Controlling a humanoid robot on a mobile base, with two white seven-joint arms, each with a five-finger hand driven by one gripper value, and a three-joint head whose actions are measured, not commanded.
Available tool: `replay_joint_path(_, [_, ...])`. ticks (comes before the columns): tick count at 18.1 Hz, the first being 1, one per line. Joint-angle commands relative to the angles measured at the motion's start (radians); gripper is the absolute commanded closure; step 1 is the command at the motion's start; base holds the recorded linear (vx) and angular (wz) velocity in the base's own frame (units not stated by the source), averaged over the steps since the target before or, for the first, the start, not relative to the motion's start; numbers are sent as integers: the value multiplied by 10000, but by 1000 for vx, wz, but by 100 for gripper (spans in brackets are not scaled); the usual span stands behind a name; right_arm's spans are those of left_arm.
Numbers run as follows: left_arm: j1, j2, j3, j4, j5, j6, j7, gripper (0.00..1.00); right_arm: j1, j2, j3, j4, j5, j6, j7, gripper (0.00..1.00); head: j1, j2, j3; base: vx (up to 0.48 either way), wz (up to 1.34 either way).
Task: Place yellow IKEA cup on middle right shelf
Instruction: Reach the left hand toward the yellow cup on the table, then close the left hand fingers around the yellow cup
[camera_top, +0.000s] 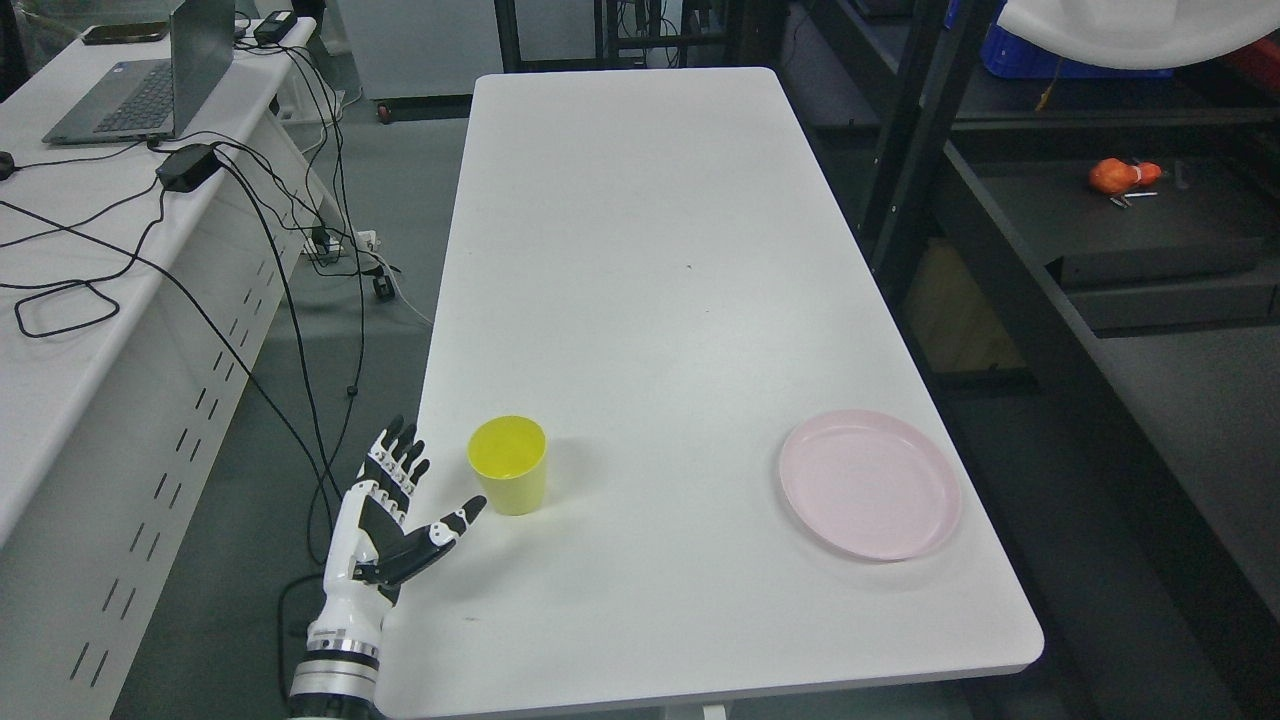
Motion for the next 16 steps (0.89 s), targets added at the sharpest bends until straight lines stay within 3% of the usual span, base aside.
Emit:
replay_joint_path(1, [-1071, 174, -955, 1436, 251, 39, -4, 1, 136, -175, 168, 0, -245, 0, 8, 1, 0, 0, 0, 0, 0])
replay_joint_path(16, [-1978, 174, -1939, 3244, 251, 70, -4, 2, 136, -175, 168, 0, -245, 0, 8, 1, 0, 0, 0, 0, 0])
